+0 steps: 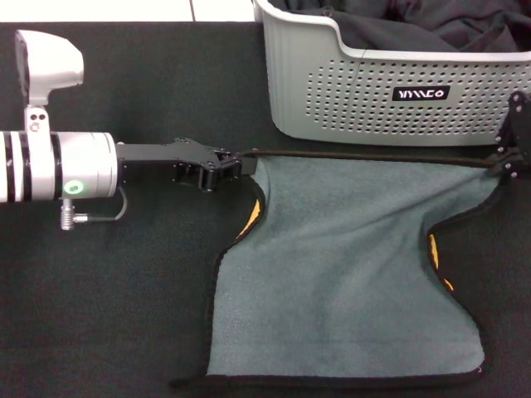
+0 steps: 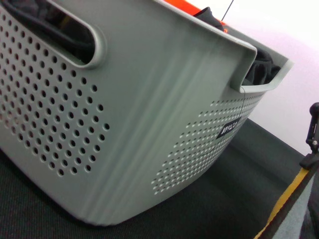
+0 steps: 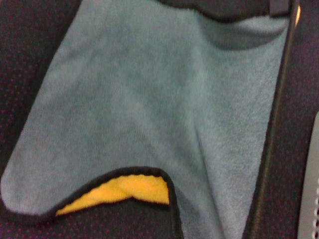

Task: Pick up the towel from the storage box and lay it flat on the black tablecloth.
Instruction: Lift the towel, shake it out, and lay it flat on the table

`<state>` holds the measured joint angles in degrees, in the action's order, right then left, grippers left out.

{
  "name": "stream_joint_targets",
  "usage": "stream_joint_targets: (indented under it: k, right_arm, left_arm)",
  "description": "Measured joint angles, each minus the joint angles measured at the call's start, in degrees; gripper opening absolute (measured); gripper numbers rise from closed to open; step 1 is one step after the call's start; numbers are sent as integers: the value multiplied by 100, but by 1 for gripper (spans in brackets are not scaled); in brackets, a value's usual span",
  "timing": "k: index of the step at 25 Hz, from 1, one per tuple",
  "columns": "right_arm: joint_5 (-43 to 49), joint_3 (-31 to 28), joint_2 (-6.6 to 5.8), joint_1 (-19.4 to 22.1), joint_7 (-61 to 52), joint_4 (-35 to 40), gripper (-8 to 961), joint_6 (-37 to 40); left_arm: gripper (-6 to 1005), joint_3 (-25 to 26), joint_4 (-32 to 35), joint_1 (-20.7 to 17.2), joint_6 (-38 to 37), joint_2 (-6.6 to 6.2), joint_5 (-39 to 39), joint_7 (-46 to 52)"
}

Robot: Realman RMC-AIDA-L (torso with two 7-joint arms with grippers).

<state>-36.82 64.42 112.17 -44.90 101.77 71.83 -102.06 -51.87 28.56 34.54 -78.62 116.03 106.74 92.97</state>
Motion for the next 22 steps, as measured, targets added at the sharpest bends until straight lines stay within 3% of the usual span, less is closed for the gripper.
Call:
stream_joint_targets:
  k: [3,11,22]
  right_arm:
    - [220,32,46,-39,-1,64,12,-1]
    - [1023,306,320,-30,28,402,12,6]
    - [1118,397,341,21,34,850,12,90]
  left_arm:
    - [13,1,0,0,10,47,0,-30]
    - [16,1,0,-43,80,124,3,-44]
    - [21,96,1,-71,236,176,-1,-82]
